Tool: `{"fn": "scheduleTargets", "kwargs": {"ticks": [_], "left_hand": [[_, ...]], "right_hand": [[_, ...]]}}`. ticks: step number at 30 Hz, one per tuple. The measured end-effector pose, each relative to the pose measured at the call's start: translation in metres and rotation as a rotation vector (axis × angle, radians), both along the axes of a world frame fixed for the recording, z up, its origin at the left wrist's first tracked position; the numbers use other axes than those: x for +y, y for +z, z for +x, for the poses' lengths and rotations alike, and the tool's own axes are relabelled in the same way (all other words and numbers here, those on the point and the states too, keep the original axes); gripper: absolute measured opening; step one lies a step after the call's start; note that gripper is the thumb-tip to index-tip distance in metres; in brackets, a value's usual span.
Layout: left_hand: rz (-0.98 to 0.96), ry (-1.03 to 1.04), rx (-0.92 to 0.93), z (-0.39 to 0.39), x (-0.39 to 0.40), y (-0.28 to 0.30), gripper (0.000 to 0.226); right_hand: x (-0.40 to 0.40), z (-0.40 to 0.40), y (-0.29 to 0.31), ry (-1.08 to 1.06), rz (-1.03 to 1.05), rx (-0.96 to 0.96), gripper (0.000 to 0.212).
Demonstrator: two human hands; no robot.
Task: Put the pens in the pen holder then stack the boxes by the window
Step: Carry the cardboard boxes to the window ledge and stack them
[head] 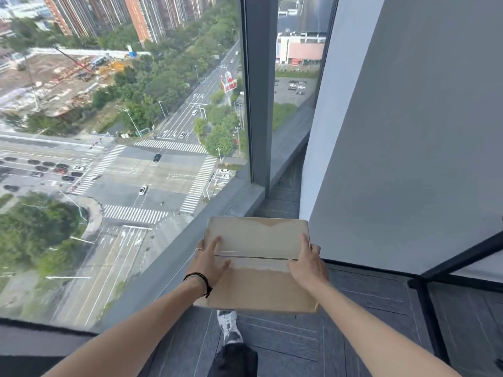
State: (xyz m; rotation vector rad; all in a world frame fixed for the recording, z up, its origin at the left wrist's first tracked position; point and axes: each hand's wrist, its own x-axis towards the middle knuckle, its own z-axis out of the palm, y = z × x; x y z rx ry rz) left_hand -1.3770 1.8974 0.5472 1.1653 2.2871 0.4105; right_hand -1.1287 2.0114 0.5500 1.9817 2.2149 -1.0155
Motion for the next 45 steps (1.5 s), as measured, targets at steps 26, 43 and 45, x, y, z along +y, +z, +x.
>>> {"fn": "scheduleTargets", "kwargs": {"ticks": [26,43,45], "left_hand": [[-0.075,0.067,-0.331,-0.16,0.421,-0.289,0.054],[-0.12,0.207,-0.45,-0.172,0.554,-0.6,0.043],[-0.096,0.232,-0.457,-0.171,0.562,-0.62,0.04]], "right_hand": [[0.364,-0.149,-0.286,-0.22,-0.089,0.012,0.066],[0.486,-0.167,-0.617,-0.317,-0.14,0.055,0.068],[0.494,-0.167,-0.636,-0.313,-0.15,0.053,0.068]]}}
